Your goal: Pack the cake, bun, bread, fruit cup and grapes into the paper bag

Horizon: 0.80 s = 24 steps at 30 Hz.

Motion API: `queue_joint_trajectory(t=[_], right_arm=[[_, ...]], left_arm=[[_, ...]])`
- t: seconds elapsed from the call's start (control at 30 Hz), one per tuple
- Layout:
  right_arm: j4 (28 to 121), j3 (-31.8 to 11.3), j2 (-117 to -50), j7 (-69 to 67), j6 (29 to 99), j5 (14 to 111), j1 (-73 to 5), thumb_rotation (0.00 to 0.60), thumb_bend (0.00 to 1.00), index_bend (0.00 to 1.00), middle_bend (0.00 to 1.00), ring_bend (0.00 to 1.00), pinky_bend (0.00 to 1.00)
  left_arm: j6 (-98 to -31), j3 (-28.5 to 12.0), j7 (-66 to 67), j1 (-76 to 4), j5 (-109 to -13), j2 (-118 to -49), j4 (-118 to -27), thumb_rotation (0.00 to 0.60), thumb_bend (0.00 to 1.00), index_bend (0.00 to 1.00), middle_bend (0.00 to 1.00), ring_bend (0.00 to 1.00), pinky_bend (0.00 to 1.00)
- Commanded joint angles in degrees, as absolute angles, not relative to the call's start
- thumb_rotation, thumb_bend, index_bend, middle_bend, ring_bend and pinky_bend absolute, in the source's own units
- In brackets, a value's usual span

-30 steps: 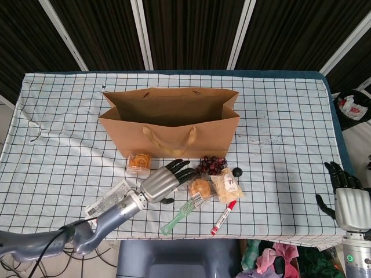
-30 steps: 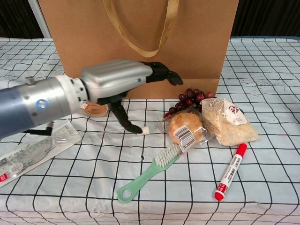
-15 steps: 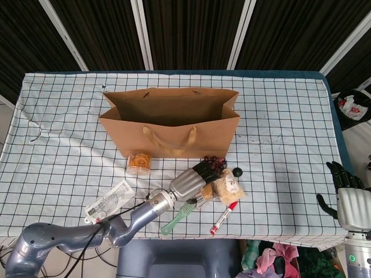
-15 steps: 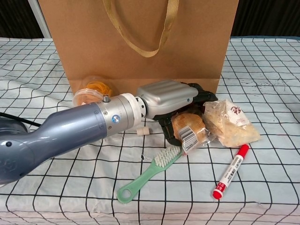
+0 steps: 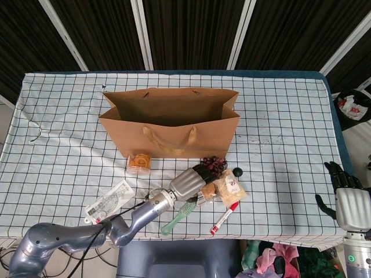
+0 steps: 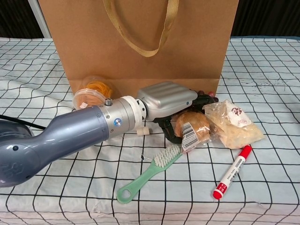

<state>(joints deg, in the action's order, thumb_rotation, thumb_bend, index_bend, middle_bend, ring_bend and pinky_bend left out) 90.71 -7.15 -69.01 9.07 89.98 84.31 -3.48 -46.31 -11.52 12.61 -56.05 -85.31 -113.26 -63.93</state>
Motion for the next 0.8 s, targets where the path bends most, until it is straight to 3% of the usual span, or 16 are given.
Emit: queue_joint_trajectory(t=[0.03,0.4,0.8], right_arm=[[90.71,-7.11,-69.04,9.11,89.90,84.31,-3.51,0.600,0.24,0.12,0.13,0.22,0.27],[90.61,-7.12,-68.99,8.98,89.95,84.35,-3.49,0.600,0.24,0.12,0.13,0.22,0.27],[90.56,-7.20,-69.23,10.20,90.09,84.17,-3.48,0.600,0.24,0.12,0.13,0.22,0.27]], left_arm=[[-47.01,-11.44,12.14,-56.15,-85.30,-113.61,-63.33,0.600,0.27,0.19,0.35,0.21,0.23],[-53.18,-11.32,10.93,-55.12,-87.12,-110.32,-65.44,0.600,0.28,0.20,0.36,0.22,0.24],[-63.61,-12.91,12.44,-50.18,-89.85,-95.63,-83.57,0.600,0.28,0.20,0.35,0.22,0.23]])
